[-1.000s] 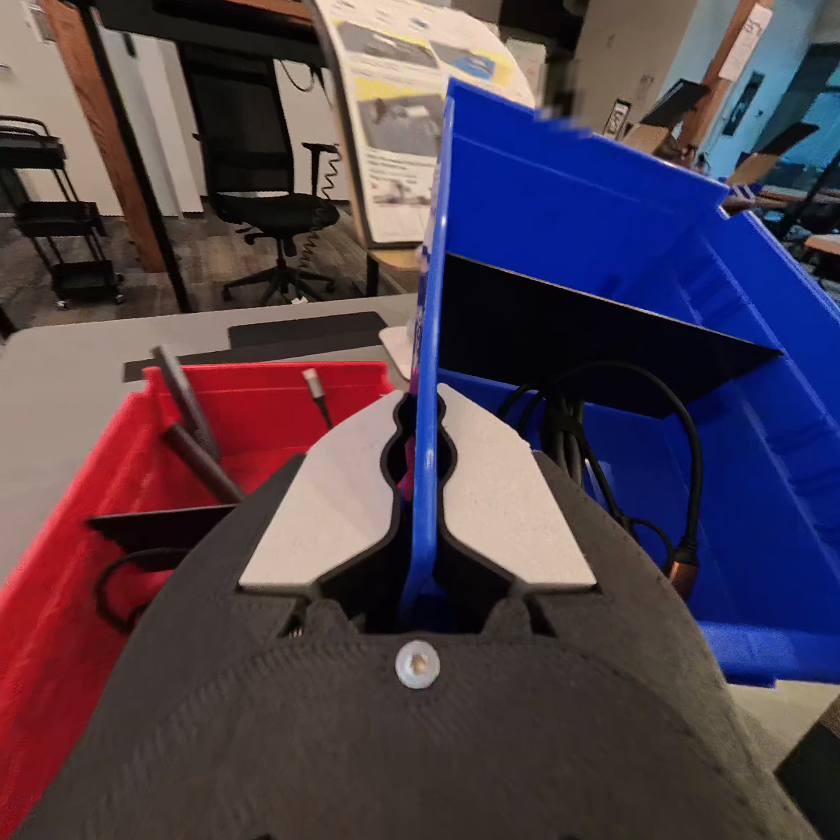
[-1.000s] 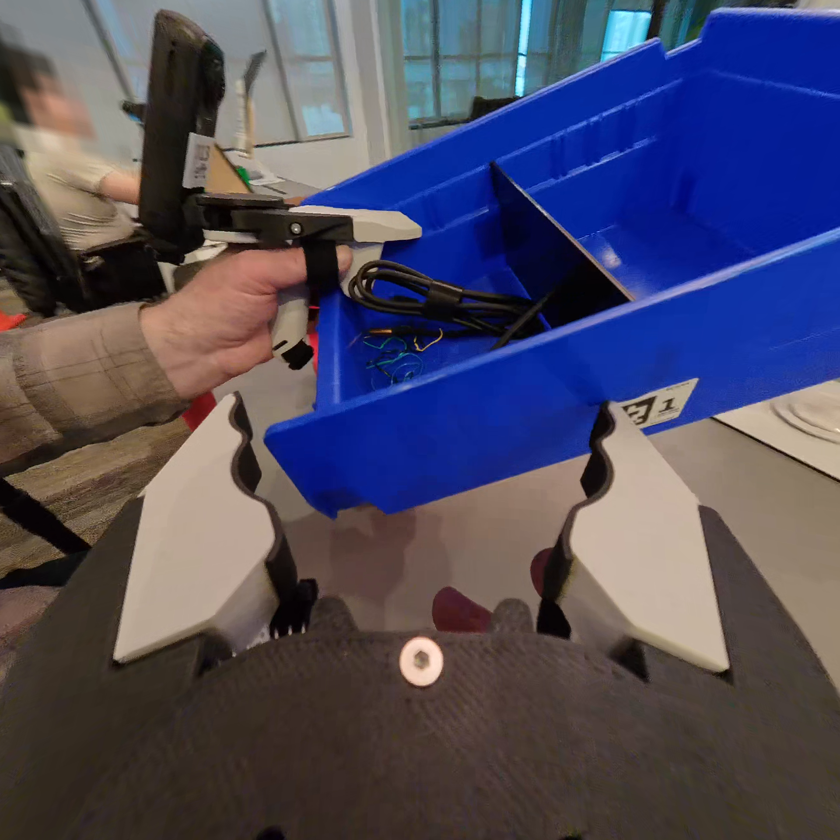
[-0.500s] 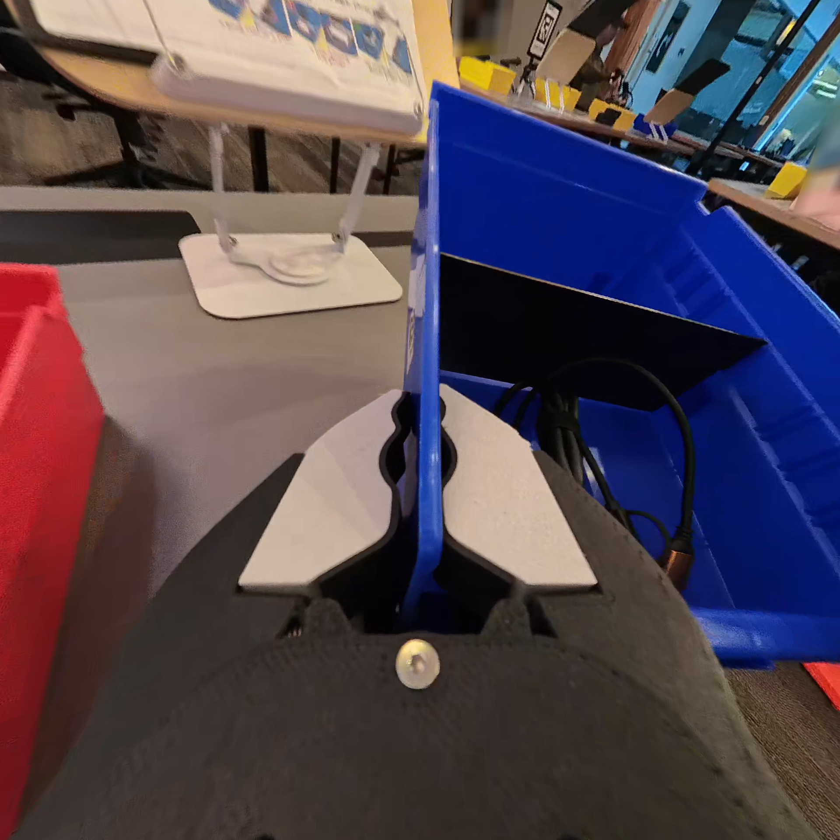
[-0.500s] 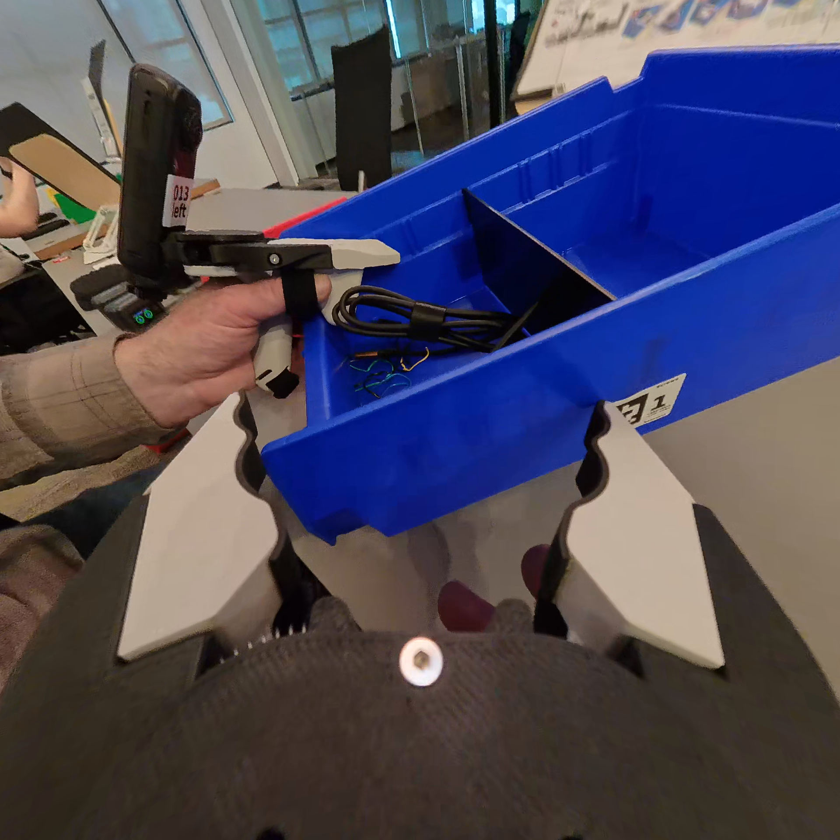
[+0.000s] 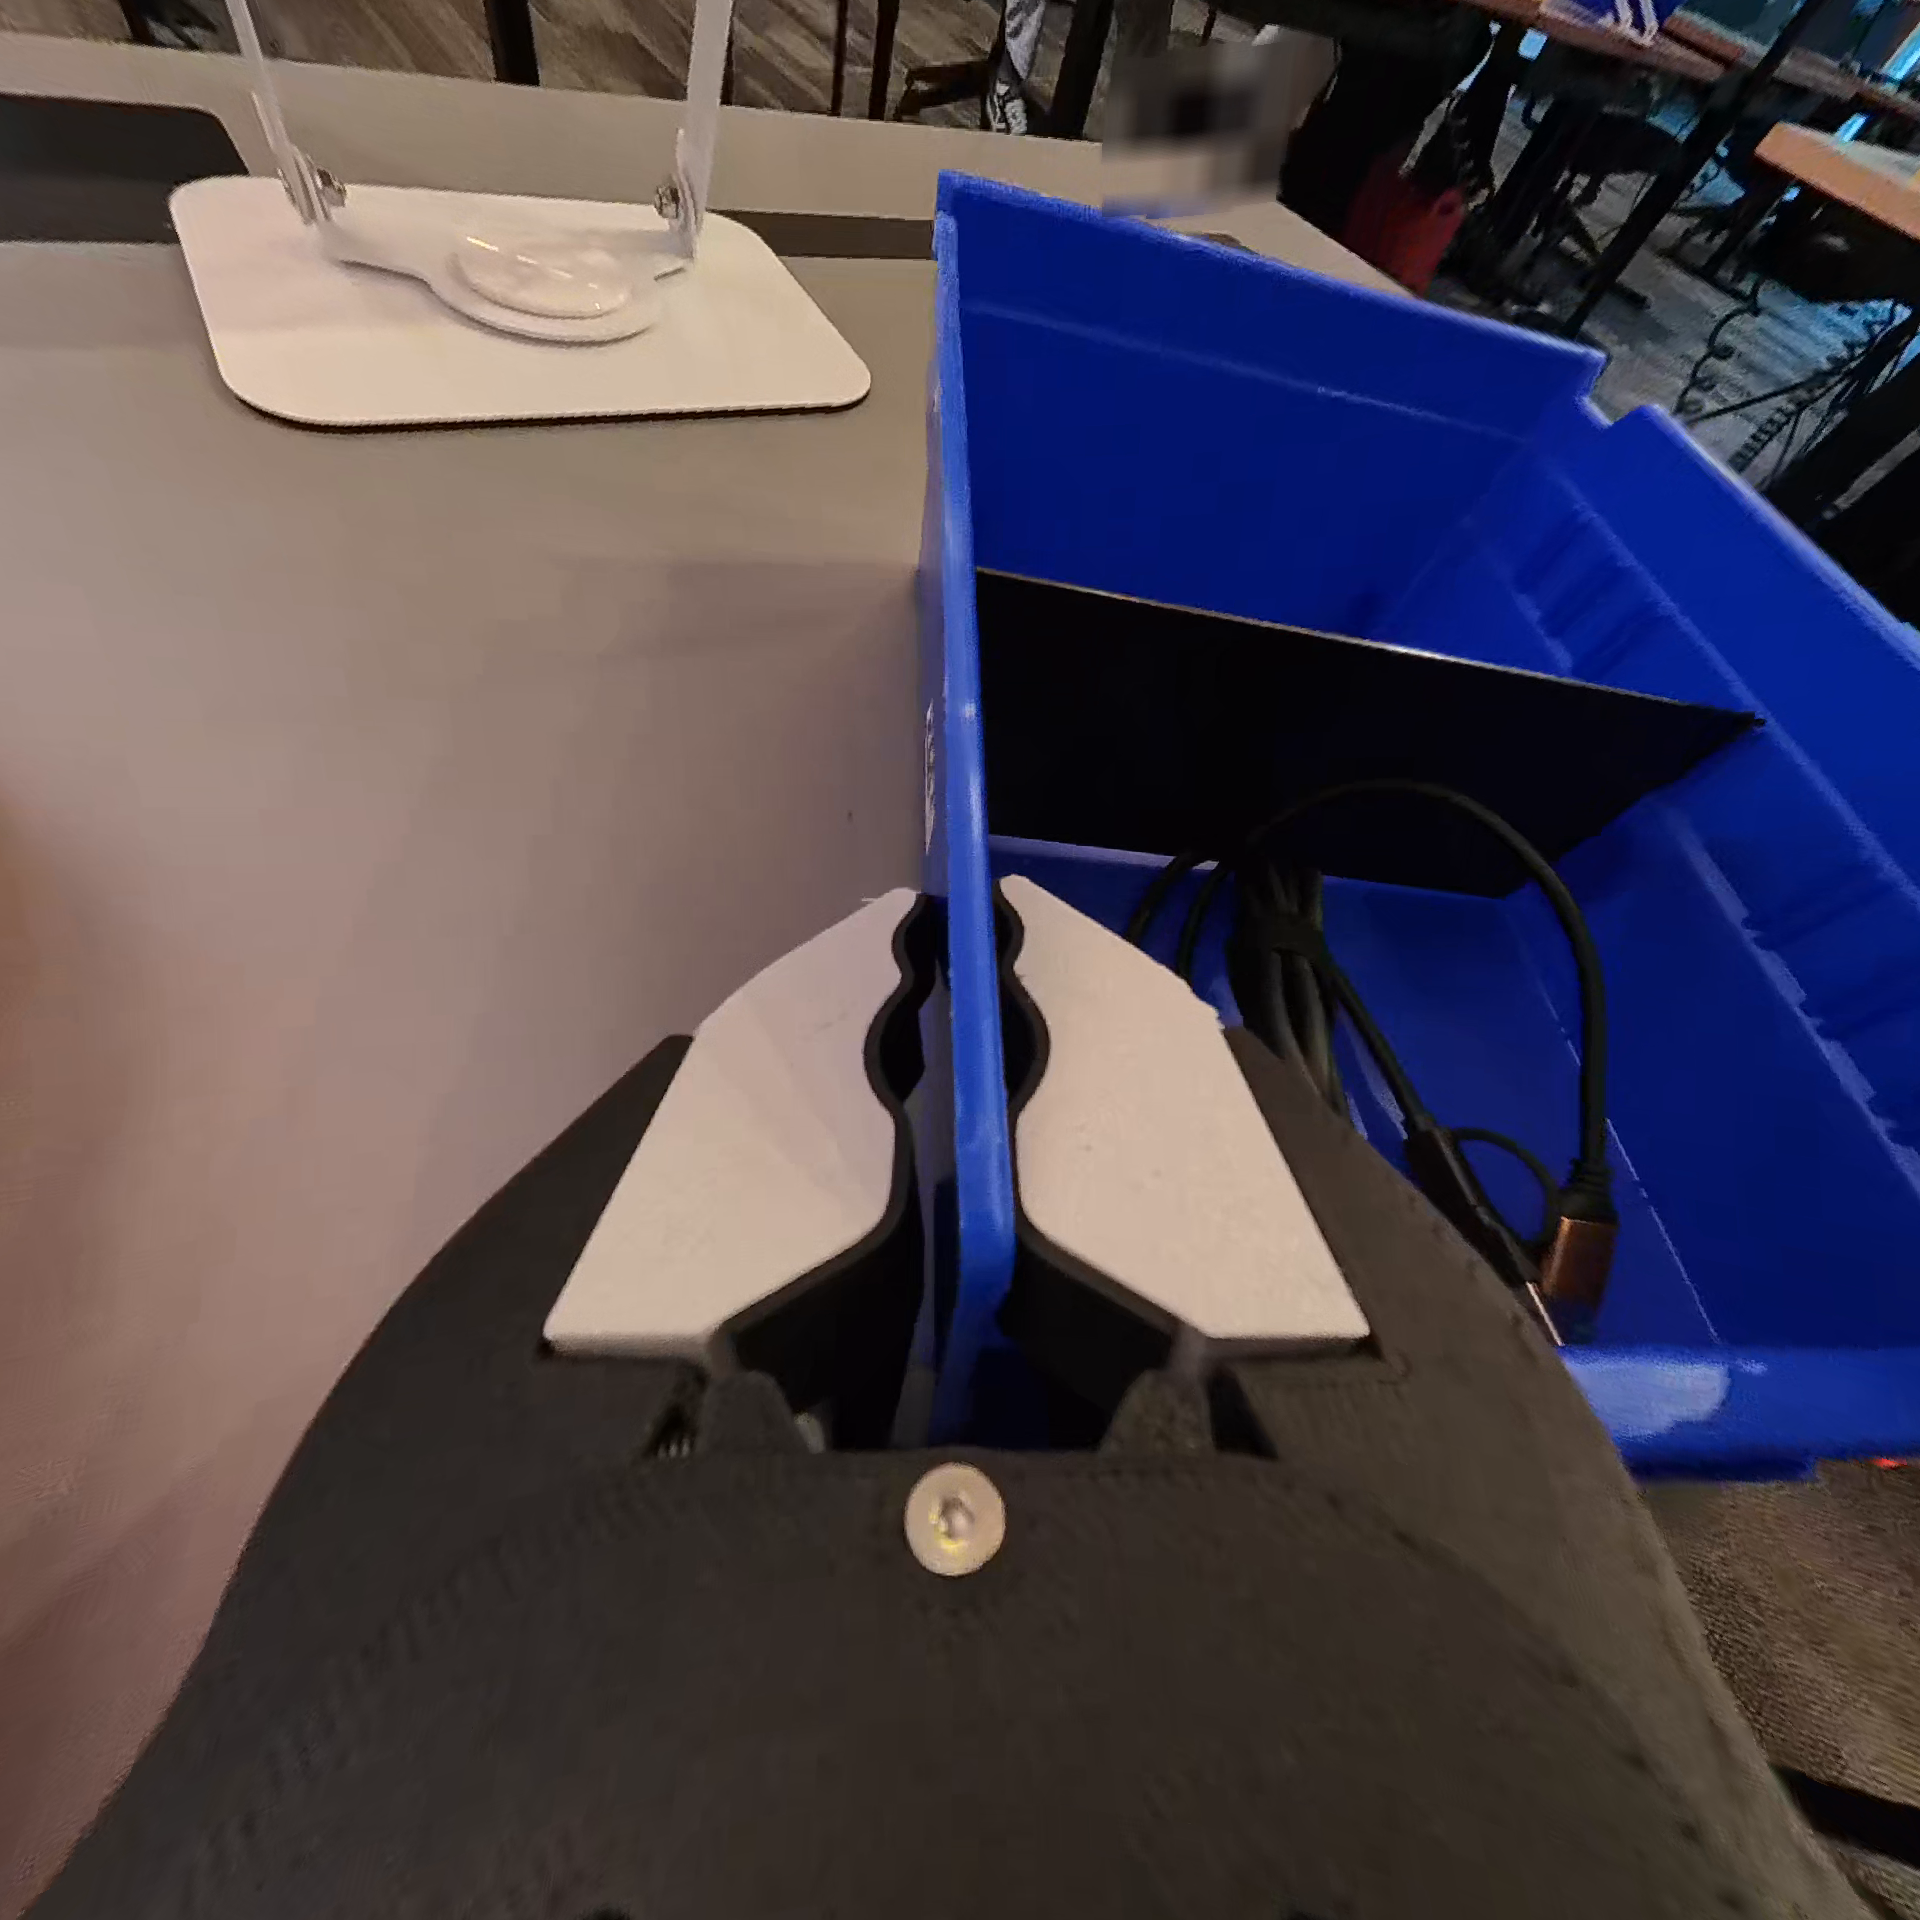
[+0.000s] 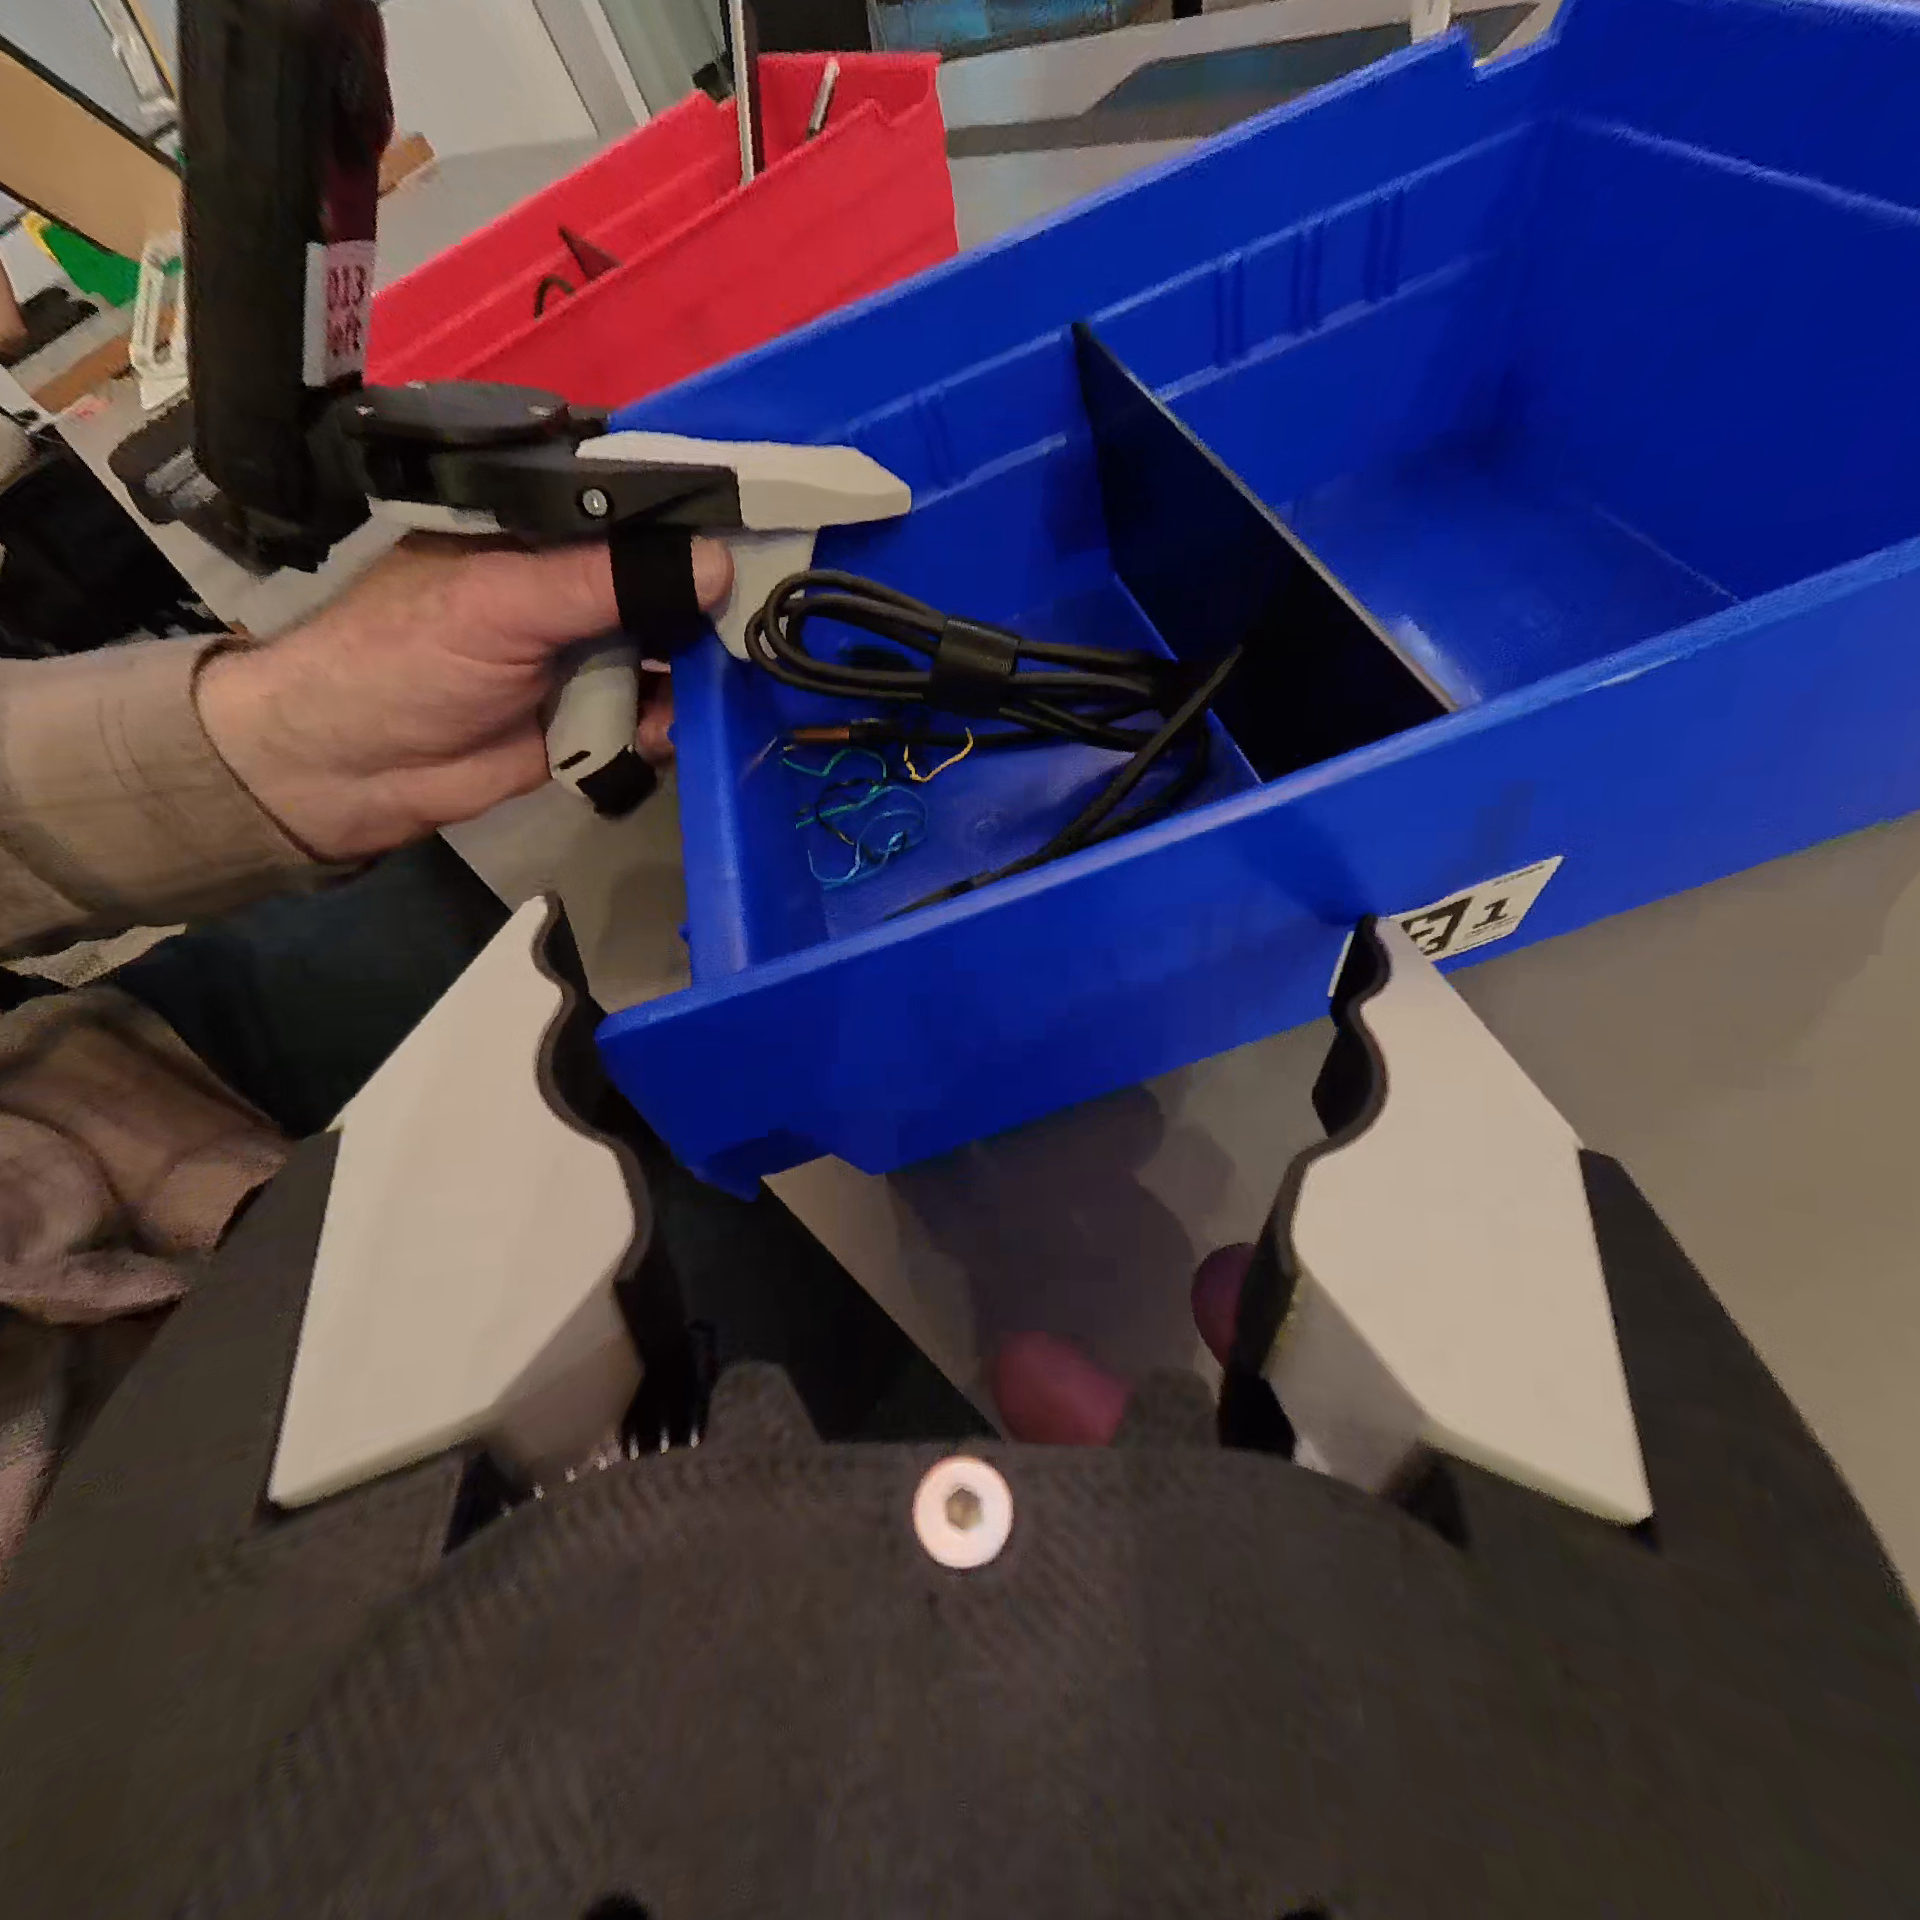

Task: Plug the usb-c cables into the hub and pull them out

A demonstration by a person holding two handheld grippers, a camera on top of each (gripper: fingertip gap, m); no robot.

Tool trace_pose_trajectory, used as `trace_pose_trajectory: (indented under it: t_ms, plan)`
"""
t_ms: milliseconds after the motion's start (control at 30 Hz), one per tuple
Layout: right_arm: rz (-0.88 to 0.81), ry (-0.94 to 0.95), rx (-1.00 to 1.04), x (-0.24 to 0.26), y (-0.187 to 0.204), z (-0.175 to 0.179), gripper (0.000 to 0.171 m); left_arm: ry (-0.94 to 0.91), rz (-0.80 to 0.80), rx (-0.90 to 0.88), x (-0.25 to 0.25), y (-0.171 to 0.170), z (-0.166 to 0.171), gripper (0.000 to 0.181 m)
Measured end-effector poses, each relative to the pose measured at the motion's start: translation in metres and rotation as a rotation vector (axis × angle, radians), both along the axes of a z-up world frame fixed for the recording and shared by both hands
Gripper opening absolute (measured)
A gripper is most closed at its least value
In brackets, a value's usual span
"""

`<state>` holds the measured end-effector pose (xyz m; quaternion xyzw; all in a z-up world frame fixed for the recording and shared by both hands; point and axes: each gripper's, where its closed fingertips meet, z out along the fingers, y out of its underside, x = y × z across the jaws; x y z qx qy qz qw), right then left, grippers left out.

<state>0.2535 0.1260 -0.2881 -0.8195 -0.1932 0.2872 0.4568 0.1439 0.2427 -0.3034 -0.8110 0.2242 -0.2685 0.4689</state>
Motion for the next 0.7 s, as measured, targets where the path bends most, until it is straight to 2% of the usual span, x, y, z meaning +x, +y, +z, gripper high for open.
trace_pose_trajectory:
  t_ms: [100,200,233,367,500,700]
  plan:
    - [0.017,-0.039,-0.005,-0.001,-0.005,-0.005,0.138,0.003,-0.019,0.004,0.001,-0.001,0.0,0.012]
    - [0.045,-0.158,-0.01,0.003,-0.013,-0.012,0.138,-0.006,-0.054,-0.013,0.004,-0.008,-0.001,0.019]
    - [0.037,-0.183,-0.005,0.006,-0.015,-0.011,0.139,-0.025,-0.07,-0.031,0.006,-0.012,-0.001,0.027]
    - [-0.037,-0.203,0.036,0.013,-0.017,0.001,0.136,0.0,-0.104,-0.024,0.009,-0.023,0.002,0.033]
    - [-0.12,-0.294,0.061,0.027,-0.018,-0.001,0.127,-0.01,-0.139,-0.054,0.016,-0.037,0.002,0.035]
    - [-0.239,-0.449,0.092,0.063,-0.005,-0.01,0.102,-0.026,-0.298,-0.104,0.049,-0.073,0.004,0.063]
